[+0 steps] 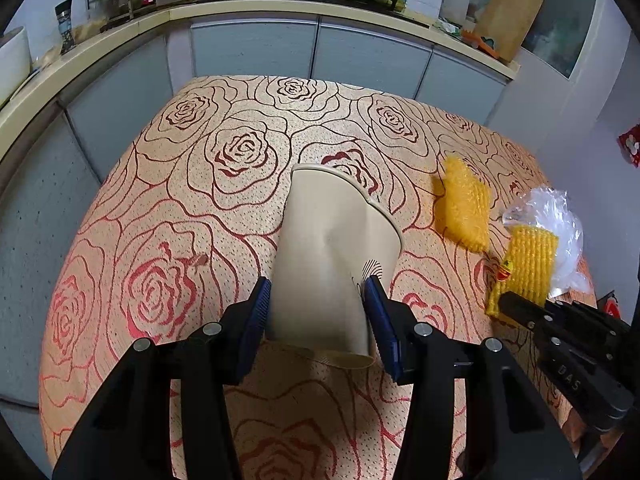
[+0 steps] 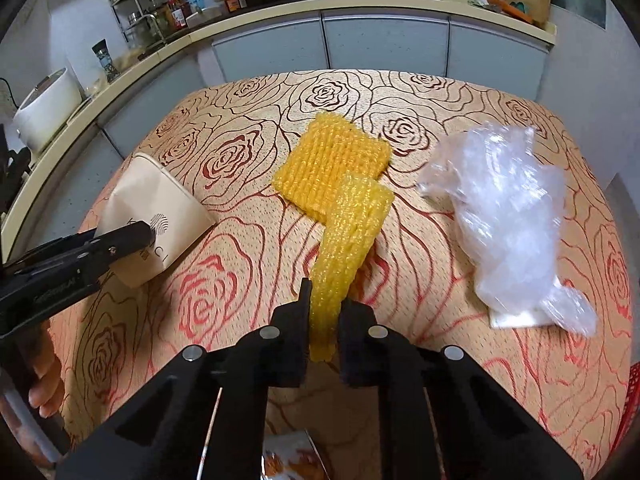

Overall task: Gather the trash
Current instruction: 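Carry the paper cup and foam net over the red basket with both tools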

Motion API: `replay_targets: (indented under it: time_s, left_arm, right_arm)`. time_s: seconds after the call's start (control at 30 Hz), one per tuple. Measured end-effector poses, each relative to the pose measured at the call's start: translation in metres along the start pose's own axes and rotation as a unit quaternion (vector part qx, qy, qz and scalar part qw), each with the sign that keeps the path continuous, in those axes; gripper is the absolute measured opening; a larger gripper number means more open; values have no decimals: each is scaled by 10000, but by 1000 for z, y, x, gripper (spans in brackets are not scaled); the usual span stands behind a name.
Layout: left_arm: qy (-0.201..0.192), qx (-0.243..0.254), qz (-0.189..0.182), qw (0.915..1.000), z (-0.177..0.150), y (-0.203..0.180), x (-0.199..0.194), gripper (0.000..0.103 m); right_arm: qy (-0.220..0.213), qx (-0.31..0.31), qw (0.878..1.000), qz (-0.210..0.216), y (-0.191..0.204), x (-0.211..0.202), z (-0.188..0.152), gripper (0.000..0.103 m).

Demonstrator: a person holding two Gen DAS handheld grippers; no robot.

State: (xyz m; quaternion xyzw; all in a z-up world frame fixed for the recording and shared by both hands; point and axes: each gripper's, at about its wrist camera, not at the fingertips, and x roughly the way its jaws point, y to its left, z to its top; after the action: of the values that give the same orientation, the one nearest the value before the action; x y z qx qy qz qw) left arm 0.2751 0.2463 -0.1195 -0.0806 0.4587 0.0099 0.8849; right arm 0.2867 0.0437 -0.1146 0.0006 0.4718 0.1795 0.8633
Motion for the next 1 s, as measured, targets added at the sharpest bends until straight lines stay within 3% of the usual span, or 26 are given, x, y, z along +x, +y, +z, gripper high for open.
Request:
replay_targets:
  time_s: [0.4, 1.0]
  left_arm:
    - [-38, 121, -57, 9999, -14, -15, -13, 47]
    - [-217, 616, -244, 9976, -33, -78, -50, 47]
  right_arm:
    - [-222, 192, 9995, 68, -22, -44, -18, 10]
    - [-530, 593, 9959, -430, -69, -101, -57, 10]
